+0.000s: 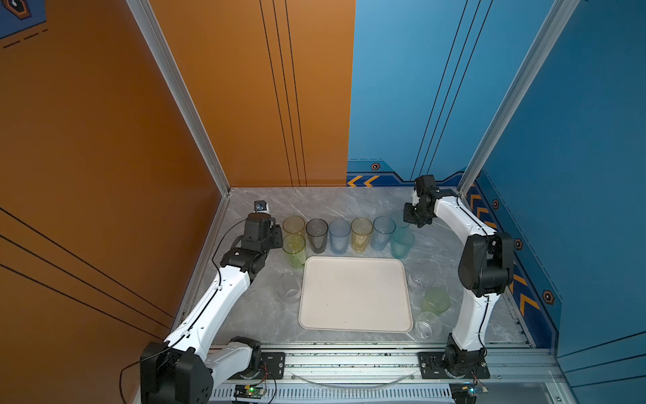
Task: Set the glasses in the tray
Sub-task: 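Close the right gripper on the teal dimpled cup and lift it, then carry the teal cup with the right gripper over the white tray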
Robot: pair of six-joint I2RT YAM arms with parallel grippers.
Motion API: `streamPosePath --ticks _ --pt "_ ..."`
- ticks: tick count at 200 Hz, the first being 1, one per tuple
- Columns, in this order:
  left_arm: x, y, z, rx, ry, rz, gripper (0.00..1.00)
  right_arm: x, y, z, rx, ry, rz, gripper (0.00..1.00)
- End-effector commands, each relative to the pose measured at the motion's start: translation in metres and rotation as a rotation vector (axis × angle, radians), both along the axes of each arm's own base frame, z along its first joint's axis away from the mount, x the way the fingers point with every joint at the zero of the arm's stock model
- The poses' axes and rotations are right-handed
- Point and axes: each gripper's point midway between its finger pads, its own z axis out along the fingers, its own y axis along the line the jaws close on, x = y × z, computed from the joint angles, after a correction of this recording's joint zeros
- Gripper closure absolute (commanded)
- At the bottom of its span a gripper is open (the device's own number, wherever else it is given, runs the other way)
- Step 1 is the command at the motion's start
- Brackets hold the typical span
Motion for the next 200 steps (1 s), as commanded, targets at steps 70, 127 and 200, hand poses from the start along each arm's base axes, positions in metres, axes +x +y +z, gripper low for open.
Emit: streamPosePath --ticks 70,127,200 --pt "-0.006 0.003 -0.006 -0.014 0.010 0.002 0.51 0.000 -0.022 0.019 -0.149 -0.042 -0.040 1.00" --pt "-0.012 0.005 -0.011 0.020 0.019 -0.007 0.51 -0.003 -0.045 0.066 -0.188 -0.151 -0.095 1.00" --pt "-0.015 0.005 -0.007 0.007 -0.020 -0.003 0.51 -0.066 0.003 0.198 -0.110 -0.440 0.093 1.00"
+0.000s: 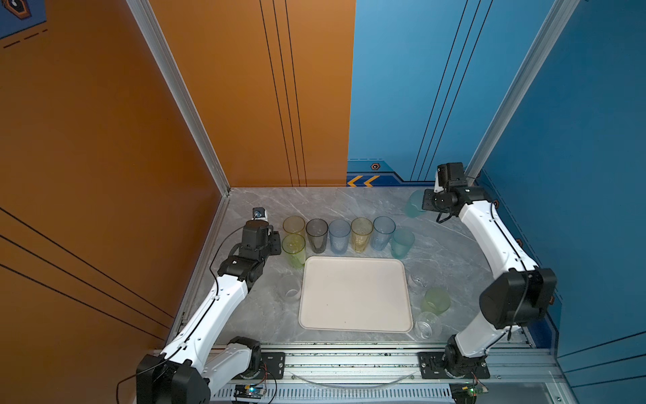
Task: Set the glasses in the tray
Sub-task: 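Carry the teal cup with the right gripper over the white tray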
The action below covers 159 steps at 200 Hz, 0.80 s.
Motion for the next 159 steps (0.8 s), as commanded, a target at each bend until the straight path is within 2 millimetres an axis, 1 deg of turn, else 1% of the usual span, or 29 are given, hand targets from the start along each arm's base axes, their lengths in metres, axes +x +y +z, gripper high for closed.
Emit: streamPosePath --ticks 1,3,8,19,21,27,28,30,31,40,51,55,68,71,82,96,121,142,159 --pt "0.002 0.001 0.003 0.001 -0.021 0.004 0.51 -0.029 0.042 0.038 0.003 -0.074 0.164 1.00" --pt "0.002 0.001 0.004 0.000 -0.022 0.004 0.51 -0.034 0.049 0.040 -0.003 -0.074 0.185 1.00" --pt "0.002 0.000 0.003 -0.003 -0.020 0.004 0.50 -0.040 0.058 0.044 -0.011 -0.080 0.213 1.00" --pt "0.004 -0.001 0.004 -0.011 -0.025 0.006 0.50 -0.058 0.088 0.052 -0.040 -0.085 0.311 1.00" --pt "0.004 -0.001 0.004 -0.013 -0.025 0.006 0.50 -0.063 0.096 0.053 -0.047 -0.082 0.335 1.00" --pt "0.004 -0.001 0.005 -0.017 -0.027 0.005 0.50 -0.071 0.110 0.054 -0.060 -0.078 0.377 1.00" --pt "0.004 -0.001 0.005 -0.017 -0.027 0.005 0.50 -0.074 0.116 0.055 -0.063 -0.076 0.396 1.00" --pt "0.005 -0.002 0.005 -0.019 -0.027 0.005 0.50 -0.078 0.121 0.055 -0.068 -0.074 0.415 1.00" --pt "0.005 -0.002 0.005 -0.019 -0.027 0.004 0.50 -0.078 0.121 0.055 -0.068 -0.074 0.415 1.00" --pt "0.006 -0.003 0.006 -0.024 -0.027 0.001 0.50 -0.092 0.145 0.055 -0.082 -0.064 0.489 1.00" --pt "0.007 -0.005 0.008 -0.032 -0.029 -0.003 0.50 -0.110 0.175 0.050 -0.097 -0.049 0.582 1.00" --pt "0.007 -0.005 0.008 -0.035 -0.028 -0.004 0.50 -0.114 0.182 0.049 -0.098 -0.050 0.603 1.00" --pt "0.008 -0.007 0.009 -0.041 -0.026 -0.010 0.50 -0.127 0.207 0.038 -0.101 -0.024 0.676 1.00" --pt "0.008 -0.007 0.009 -0.042 -0.026 -0.009 0.50 -0.136 0.221 0.034 -0.103 -0.016 0.715 1.00" --pt "0.008 -0.008 0.009 -0.047 -0.025 -0.012 0.50 -0.146 0.241 0.021 -0.117 0.010 0.768 1.00" --pt "0.008 -0.010 0.010 -0.049 -0.023 -0.015 0.50 -0.154 0.260 0.006 -0.136 0.044 0.810 1.00" --pt "0.009 -0.013 0.010 -0.049 -0.021 -0.024 0.50 -0.160 0.295 -0.029 -0.158 0.116 0.873 1.00" --pt "0.009 -0.016 0.012 -0.050 -0.019 -0.032 0.50 -0.159 0.318 -0.055 -0.179 0.164 0.897 1.00" --pt "0.010 -0.017 0.014 -0.048 -0.022 -0.038 0.50 -0.154 0.330 -0.073 -0.202 0.189 0.899 1.00"
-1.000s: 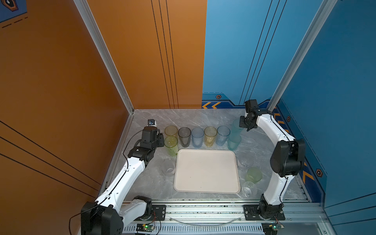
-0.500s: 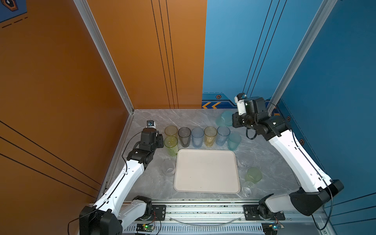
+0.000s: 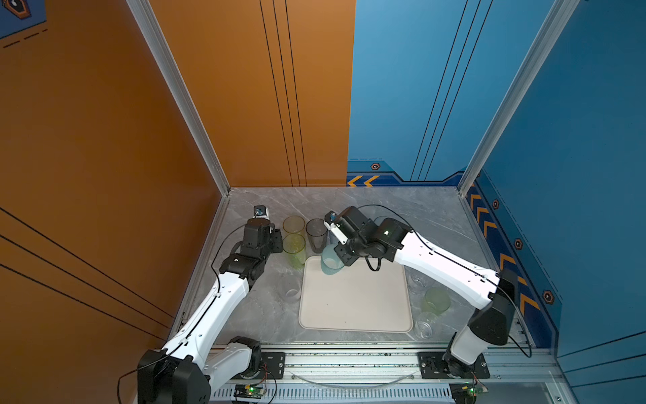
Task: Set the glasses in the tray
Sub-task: 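Carry the teal cup with the right gripper over the white tray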
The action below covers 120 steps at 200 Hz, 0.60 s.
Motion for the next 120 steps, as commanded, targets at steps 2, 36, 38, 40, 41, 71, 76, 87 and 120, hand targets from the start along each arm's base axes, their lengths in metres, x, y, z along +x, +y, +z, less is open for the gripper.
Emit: streamPosePath --ticks 2,36,38,40,41,71,76,87,120 --pt "0.003 -0.007 0.012 -0.021 -0.018 -0.023 0.50 0.007 0.016 -0.010 -0.017 -0.002 0.000 1.00" --pt "0.003 -0.007 0.011 -0.009 -0.009 -0.029 0.50 0.018 0.029 -0.036 -0.063 0.018 0.001 1.00" --pt "0.003 -0.007 0.012 -0.008 -0.010 -0.030 0.50 0.019 0.032 -0.034 -0.056 0.014 0.001 1.00" --pt "0.003 -0.007 0.011 -0.007 -0.008 -0.030 0.50 0.021 0.034 -0.031 -0.048 0.009 0.002 1.00" --pt "0.003 -0.007 0.011 -0.006 -0.008 -0.031 0.50 0.022 0.034 -0.031 -0.049 0.008 0.001 1.00" --pt "0.004 -0.007 0.010 -0.001 -0.002 -0.033 0.50 0.031 0.045 -0.044 -0.065 0.013 0.007 1.00" --pt "0.004 -0.007 0.009 -0.001 -0.001 -0.034 0.50 0.033 0.046 -0.046 -0.069 0.013 0.005 1.00" --pt "0.004 -0.007 0.009 0.002 0.001 -0.035 0.50 0.038 0.048 -0.049 -0.074 0.012 0.001 1.00" --pt "0.004 -0.006 0.007 0.010 0.009 -0.036 0.49 0.048 0.052 -0.053 -0.076 0.012 -0.008 1.00"
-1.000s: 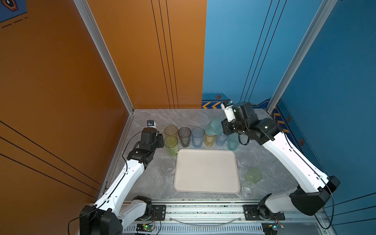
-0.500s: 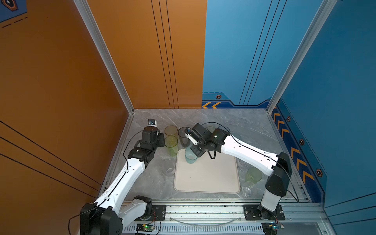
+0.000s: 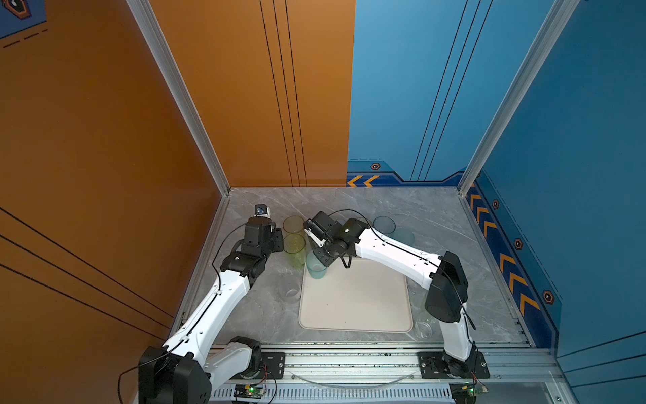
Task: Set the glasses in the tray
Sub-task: 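Carry the teal cup with the right gripper over the white tray, then lower the teal cup onto the tray and open the right gripper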
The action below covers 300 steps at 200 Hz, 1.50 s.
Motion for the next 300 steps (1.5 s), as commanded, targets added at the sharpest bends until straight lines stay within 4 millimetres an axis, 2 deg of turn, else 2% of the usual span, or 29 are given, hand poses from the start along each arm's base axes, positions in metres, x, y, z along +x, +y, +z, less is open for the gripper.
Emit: streamPosePath --ticks 1,6,8,16,90,169,213,257,300 --pt "0.002 -0.005 0.009 0.004 -0.003 -0.031 0.49 0.015 0.000 0.005 -0.005 -0.039 -0.016 1.00" --pt "0.002 -0.004 0.008 0.006 -0.002 -0.030 0.49 0.016 0.000 0.006 -0.002 -0.040 -0.016 1.00" --pt "0.002 -0.004 0.008 0.006 -0.002 -0.030 0.49 0.017 0.001 -0.004 -0.016 -0.028 -0.015 1.00" --pt "0.002 -0.004 0.008 0.006 -0.002 -0.028 0.49 0.019 0.001 -0.009 -0.024 -0.023 -0.014 1.00" --pt "0.002 -0.002 0.005 0.011 0.009 -0.026 0.49 0.034 0.004 -0.021 -0.015 0.006 -0.032 1.00" --pt "0.001 0.001 0.002 0.011 0.018 -0.023 0.48 0.036 0.006 -0.030 -0.015 0.038 -0.031 0.99" --pt "0.001 0.001 0.001 0.008 0.022 -0.024 0.49 0.035 0.004 -0.032 -0.022 0.047 -0.033 0.93" --pt "0.000 0.001 0.002 0.005 0.018 -0.023 0.49 0.034 0.003 -0.031 -0.021 0.053 -0.034 0.81" --pt "0.000 0.001 0.002 0.005 0.018 -0.023 0.49 0.034 0.002 -0.027 -0.016 0.048 -0.036 0.79"
